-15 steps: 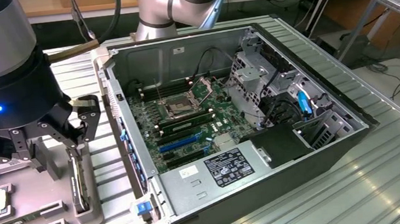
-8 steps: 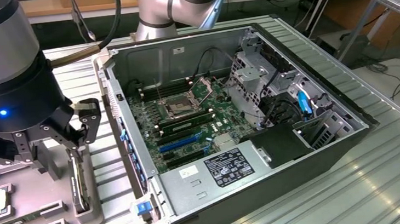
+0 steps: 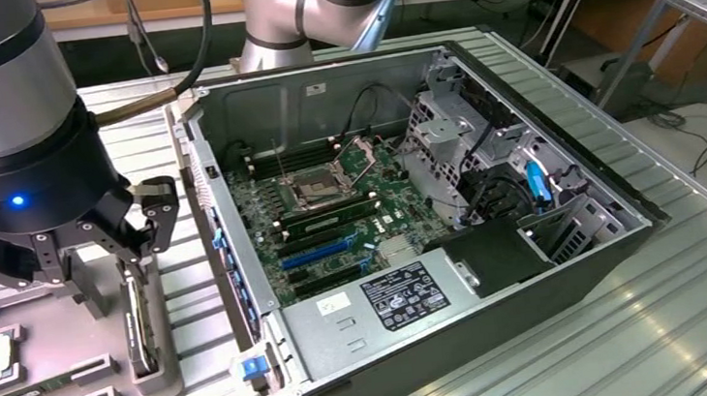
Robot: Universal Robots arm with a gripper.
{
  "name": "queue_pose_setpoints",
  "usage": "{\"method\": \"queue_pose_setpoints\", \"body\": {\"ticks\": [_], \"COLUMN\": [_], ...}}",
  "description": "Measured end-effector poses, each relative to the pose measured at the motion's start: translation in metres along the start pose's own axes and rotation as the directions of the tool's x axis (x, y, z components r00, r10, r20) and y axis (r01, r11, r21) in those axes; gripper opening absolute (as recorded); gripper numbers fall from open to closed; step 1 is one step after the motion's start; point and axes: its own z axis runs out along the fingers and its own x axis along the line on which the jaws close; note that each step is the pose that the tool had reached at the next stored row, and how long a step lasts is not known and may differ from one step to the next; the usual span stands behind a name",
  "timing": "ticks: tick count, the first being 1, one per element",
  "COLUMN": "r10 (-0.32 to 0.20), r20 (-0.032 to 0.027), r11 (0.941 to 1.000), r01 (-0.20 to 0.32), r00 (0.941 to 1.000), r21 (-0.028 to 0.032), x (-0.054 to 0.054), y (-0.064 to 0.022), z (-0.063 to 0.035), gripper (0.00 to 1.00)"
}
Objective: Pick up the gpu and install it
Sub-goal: 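Pick up the gpu and move the gpu toward the slot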
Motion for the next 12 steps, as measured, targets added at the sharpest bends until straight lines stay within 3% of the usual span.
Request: {"method": "queue_pose_setpoints", "body": {"ticks": [12], "r10": [0.0], "r20": [0.0], "r11": [1.0], "r01": [0.0], "r00": [1.0], "r21": [0.0008], "x": [0.0007], "y": [0.0049], "z": [0.0108], "gripper": [0.5]}}
